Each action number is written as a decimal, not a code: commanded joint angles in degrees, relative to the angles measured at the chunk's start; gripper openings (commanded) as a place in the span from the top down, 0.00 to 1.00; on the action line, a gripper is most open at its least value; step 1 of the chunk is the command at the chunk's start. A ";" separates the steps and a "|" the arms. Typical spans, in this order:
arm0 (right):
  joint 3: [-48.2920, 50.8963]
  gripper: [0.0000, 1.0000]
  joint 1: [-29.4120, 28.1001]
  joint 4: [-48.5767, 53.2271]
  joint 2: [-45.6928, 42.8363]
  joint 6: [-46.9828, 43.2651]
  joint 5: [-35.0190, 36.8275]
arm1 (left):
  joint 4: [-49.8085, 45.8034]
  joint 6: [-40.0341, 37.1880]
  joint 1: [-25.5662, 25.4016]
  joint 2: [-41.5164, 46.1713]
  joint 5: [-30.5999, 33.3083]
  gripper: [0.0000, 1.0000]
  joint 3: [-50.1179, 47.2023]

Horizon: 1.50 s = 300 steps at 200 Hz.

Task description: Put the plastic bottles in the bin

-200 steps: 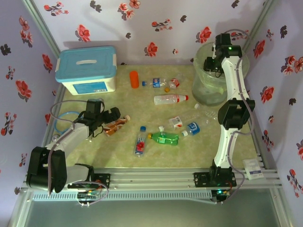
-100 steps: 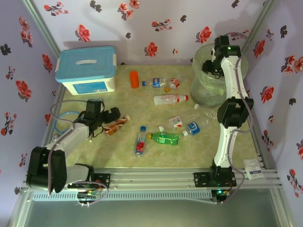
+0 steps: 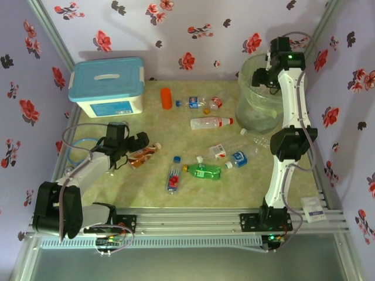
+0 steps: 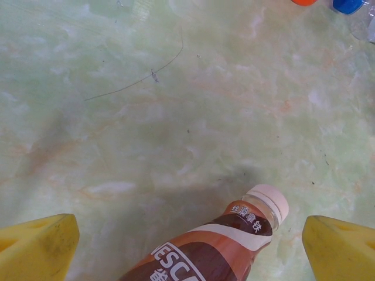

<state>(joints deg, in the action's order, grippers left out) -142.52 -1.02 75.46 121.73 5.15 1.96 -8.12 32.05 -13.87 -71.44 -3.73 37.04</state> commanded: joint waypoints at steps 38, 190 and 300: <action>-0.81 0.48 -2.12 -4.35 -1.08 -1.58 0.45 | 0.47 -0.26 -0.46 -1.61 -0.90 0.02 2.84; 4.49 0.62 -0.74 -4.27 3.87 0.69 0.33 | 0.76 -0.74 -0.68 -2.28 -0.92 0.01 2.52; 6.44 0.34 -2.35 -8.69 -15.95 -1.25 1.78 | -0.06 -1.71 -1.60 -1.24 -0.99 0.00 3.22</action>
<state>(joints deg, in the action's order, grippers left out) -141.25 -2.07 69.80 113.21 4.47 2.79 -8.14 31.55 -15.00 -73.28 -3.77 38.89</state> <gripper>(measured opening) 0.647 0.995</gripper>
